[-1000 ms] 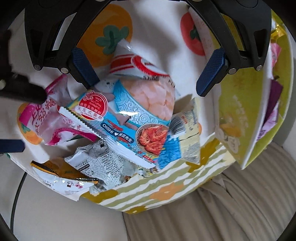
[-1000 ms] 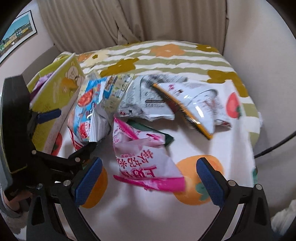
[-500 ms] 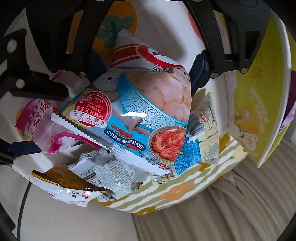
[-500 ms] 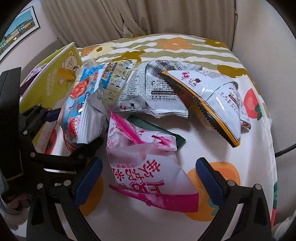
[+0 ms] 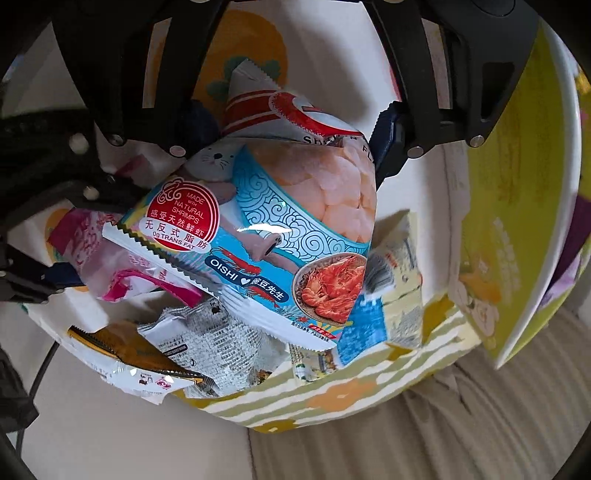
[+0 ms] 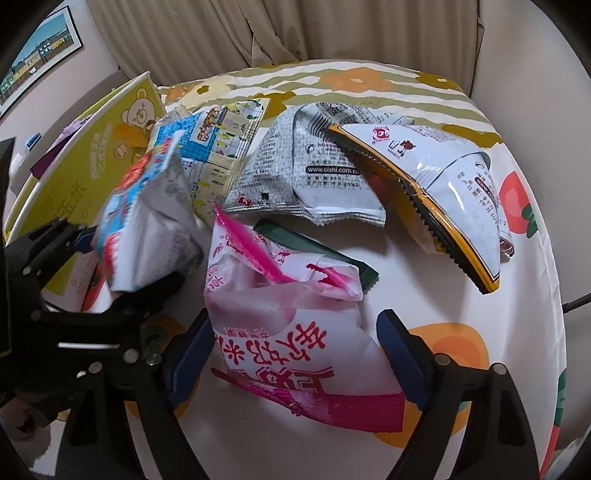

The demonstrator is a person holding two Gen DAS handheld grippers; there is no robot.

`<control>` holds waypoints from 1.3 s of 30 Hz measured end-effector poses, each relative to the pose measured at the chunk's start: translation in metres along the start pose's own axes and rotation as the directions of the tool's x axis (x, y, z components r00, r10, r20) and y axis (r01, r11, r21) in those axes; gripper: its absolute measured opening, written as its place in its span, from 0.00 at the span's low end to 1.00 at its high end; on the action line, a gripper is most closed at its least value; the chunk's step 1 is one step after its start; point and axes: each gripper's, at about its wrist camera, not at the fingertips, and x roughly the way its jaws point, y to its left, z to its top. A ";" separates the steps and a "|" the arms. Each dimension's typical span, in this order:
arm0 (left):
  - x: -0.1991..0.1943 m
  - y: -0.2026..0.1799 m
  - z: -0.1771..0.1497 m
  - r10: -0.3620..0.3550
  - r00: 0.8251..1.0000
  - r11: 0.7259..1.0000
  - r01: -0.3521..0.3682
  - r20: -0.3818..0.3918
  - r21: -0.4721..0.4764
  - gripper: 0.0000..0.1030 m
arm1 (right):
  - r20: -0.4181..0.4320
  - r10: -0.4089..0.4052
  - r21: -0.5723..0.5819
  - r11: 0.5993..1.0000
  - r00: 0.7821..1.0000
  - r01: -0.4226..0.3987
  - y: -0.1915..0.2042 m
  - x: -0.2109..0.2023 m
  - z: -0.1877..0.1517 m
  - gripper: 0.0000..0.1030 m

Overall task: Organize snacks
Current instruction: 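Grasp the blue OISHI shrimp bag with the left tool while the right tool grasps the pink-lettered white bag, then carry both bags into the box and open both tools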

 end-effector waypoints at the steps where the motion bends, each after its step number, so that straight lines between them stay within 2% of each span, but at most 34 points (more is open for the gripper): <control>1: -0.001 0.001 -0.002 -0.002 1.000 1.000 0.002 -0.003 -0.011 0.62 | -0.002 0.001 -0.003 1.000 1.000 -0.001 0.000 0.001 0.000 0.73; 3: -0.003 0.000 -0.004 0.002 1.000 1.000 -0.002 -0.007 -0.021 0.62 | -0.005 0.004 -0.006 1.000 1.000 -0.004 0.000 0.002 0.000 0.70; 5: -0.007 -0.001 -0.006 0.008 1.000 1.000 -0.008 -0.012 -0.023 0.62 | -0.003 0.007 -0.011 1.000 1.000 -0.007 0.000 0.001 -0.001 0.62; 10: -0.022 -0.001 -0.008 0.004 1.000 0.999 -0.004 0.007 -0.050 0.62 | 0.013 0.009 -0.037 0.999 1.000 -0.009 0.005 -0.008 -0.005 0.51; 15: -0.051 0.000 -0.006 0.001 0.999 0.997 0.003 0.043 -0.079 0.62 | 0.046 0.008 -0.047 0.999 0.999 -0.006 0.010 -0.032 -0.006 0.51; 24: -0.138 0.027 0.005 0.008 0.988 0.986 0.019 0.155 -0.168 0.62 | 0.130 0.007 -0.062 0.998 0.991 0.001 0.030 -0.102 0.016 0.51; 31: -0.193 0.075 0.011 0.085 0.970 0.979 -0.038 0.229 -0.201 0.62 | 0.212 0.055 -0.120 0.992 0.976 -0.030 0.079 -0.137 0.045 0.51; 39: -0.223 0.155 0.011 0.177 0.955 0.965 -0.120 0.239 -0.234 0.62 | 0.281 0.146 -0.168 0.981 0.949 -0.101 0.146 -0.150 0.087 0.51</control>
